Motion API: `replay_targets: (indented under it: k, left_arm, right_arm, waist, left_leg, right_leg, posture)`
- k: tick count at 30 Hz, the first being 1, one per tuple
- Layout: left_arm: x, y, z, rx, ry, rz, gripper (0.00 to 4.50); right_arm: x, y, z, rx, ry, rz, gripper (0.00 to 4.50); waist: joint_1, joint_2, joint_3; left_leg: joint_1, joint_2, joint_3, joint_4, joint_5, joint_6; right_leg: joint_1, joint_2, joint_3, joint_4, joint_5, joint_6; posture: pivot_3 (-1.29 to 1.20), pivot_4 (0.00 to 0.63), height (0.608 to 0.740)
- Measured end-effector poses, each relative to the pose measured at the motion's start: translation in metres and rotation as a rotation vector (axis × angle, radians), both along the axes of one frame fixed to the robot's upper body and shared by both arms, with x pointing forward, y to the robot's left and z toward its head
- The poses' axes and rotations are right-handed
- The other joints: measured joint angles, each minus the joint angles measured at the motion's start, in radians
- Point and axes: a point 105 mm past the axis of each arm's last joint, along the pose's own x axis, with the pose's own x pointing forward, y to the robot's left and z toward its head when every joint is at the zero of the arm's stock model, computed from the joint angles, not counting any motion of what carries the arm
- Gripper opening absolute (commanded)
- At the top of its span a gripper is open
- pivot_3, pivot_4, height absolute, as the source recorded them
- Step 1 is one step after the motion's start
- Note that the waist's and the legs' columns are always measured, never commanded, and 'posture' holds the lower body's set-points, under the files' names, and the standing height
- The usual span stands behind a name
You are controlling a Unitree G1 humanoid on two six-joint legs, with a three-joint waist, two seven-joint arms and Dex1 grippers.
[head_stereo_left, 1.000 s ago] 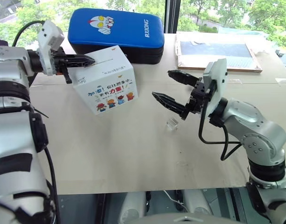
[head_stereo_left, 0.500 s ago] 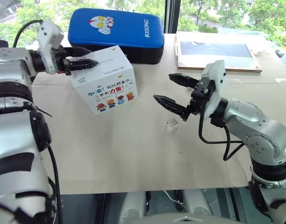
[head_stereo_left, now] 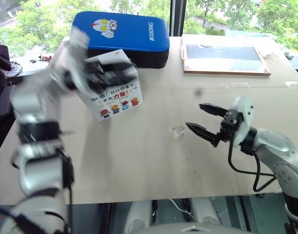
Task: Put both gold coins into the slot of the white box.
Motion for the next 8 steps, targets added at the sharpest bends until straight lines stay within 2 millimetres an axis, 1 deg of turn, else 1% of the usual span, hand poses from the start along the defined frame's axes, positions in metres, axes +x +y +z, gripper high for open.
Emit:
replay_targets:
  k: [2,3,5,7,8]
  left_arm:
    - [-0.007,-0.004,-0.032,0.028,0.087,0.041,2.68]
    - [-0.014,-0.004,-0.056,0.074,0.100,0.127,2.68]
    - [-0.023,-0.007,-0.085,0.088,0.094,0.249,2.68]
    - [-0.028,-0.003,-0.108,0.135,0.112,0.318,2.68]
    - [-0.030,0.000,-0.115,0.156,0.111,0.345,2.68]
  right_arm:
    - [0.000,-0.005,-0.009,-0.006,0.021,-0.018,4.50]
    - [-0.002,-0.011,-0.020,-0.018,0.034,-0.037,4.50]
    - [-0.009,-0.021,-0.042,-0.043,0.075,-0.063,4.50]
    - [-0.011,-0.027,-0.059,-0.073,0.100,-0.075,4.50]
    - [-0.012,-0.029,-0.064,-0.085,0.101,-0.072,4.50]
  waist:
    - [-0.003,-0.002,0.001]
    - [-0.002,-0.001,0.000]
    - [0.008,0.001,-0.001]
    - [0.014,0.001,-0.001]
    - [0.016,0.001,0.000]
  left_leg:
    - [0.001,0.000,-0.001,0.000,0.000,0.000]
    - [0.004,0.000,-0.001,0.000,0.000,0.000]
    - [0.015,0.000,0.000,-0.003,-0.001,0.001]
    - [0.018,0.000,-0.001,-0.003,0.000,0.000]
    - [0.022,0.001,0.000,-0.003,0.000,0.000]
  right_leg:
    - [0.000,0.002,0.000,0.003,0.000,0.000]
    - [0.001,0.001,0.001,0.004,0.000,-0.001]
    - [0.012,0.001,0.001,0.003,0.000,-0.001]
    - [0.015,0.003,0.000,0.002,0.000,-0.002]
    - [0.020,0.003,0.000,0.000,0.000,-0.005]
  posture:
    - [0.00,0.150,0.740]
    - [0.00,0.150,0.740]
    - [0.00,0.150,0.740]
    - [0.00,0.150,0.740]
    - [0.00,0.150,0.740]
